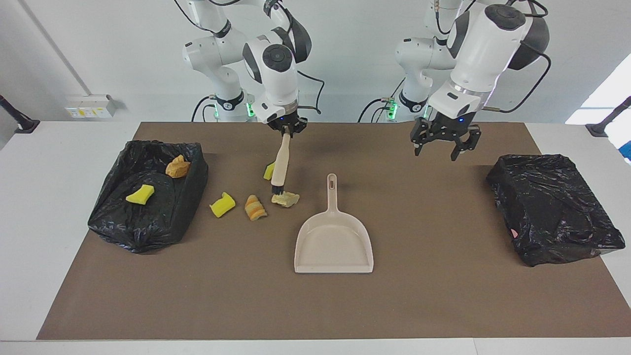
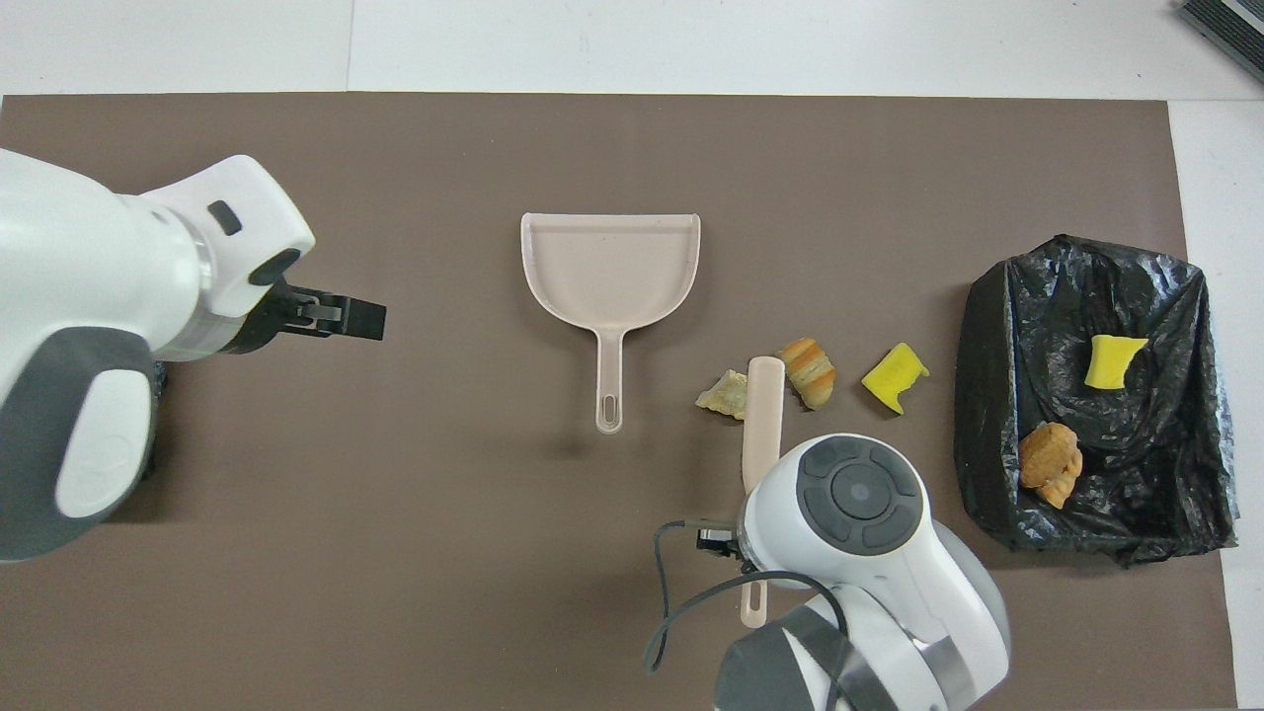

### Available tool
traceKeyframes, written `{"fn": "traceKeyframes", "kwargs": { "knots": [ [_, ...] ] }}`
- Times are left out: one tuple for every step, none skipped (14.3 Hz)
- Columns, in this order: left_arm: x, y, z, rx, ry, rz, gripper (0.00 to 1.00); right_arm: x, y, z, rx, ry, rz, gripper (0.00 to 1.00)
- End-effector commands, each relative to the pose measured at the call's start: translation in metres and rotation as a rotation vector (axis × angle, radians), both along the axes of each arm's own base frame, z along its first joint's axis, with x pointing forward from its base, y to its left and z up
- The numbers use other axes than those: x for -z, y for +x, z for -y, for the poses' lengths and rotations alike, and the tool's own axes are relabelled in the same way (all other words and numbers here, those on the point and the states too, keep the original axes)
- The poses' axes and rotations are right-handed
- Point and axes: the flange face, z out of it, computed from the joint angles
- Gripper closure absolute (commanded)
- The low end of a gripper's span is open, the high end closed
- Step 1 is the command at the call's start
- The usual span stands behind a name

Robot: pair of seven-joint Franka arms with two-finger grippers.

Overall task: Sweep and dump trash in bin
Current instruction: 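Grasp the brush with the right gripper while the left gripper grasps the dustpan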

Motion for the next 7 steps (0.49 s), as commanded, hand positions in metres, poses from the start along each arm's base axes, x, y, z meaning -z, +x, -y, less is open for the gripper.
{"fn": "traceKeyframes", "kwargs": {
  "knots": [
    [0.039, 0.009, 0.053, -0.026, -0.022, -0.002, 0.0, 0.004, 0.021, 0.048, -0.048, -0.017, -0.003, 1.0],
    [0.061, 0.009, 0.081, -0.062, -0.019, -0.022, 0.0, 0.008, 0.03, 0.074, -0.06, -0.005, -0.011, 1.0],
    [0.077, 0.016, 0.099, -0.105, 0.004, -0.003, 0.0, 0.011, 0.038, 0.097, -0.083, 0.01, -0.018, 1.0],
    [0.09, 0.018, 0.121, -0.119, 0.01, 0.023, 0.0, 0.016, 0.044, 0.12, -0.103, 0.025, -0.023, 1.0],
    [0.103, 0.021, 0.132, -0.131, -0.005, 0.029, 0.0, 0.019, 0.05, 0.143, -0.116, 0.039, -0.026, 1.0],
    [0.124, 0.022, 0.141, -0.128, 0.001, 0.008, 0.0, 0.021, 0.055, 0.16, -0.137, 0.051, -0.025, 1.0],
    [0.138, 0.01, 0.166, -0.116, 0.002, -0.011, 0.0, 0.023, 0.06, 0.175, -0.151, 0.061, -0.016, 1.0]
  ]
}}
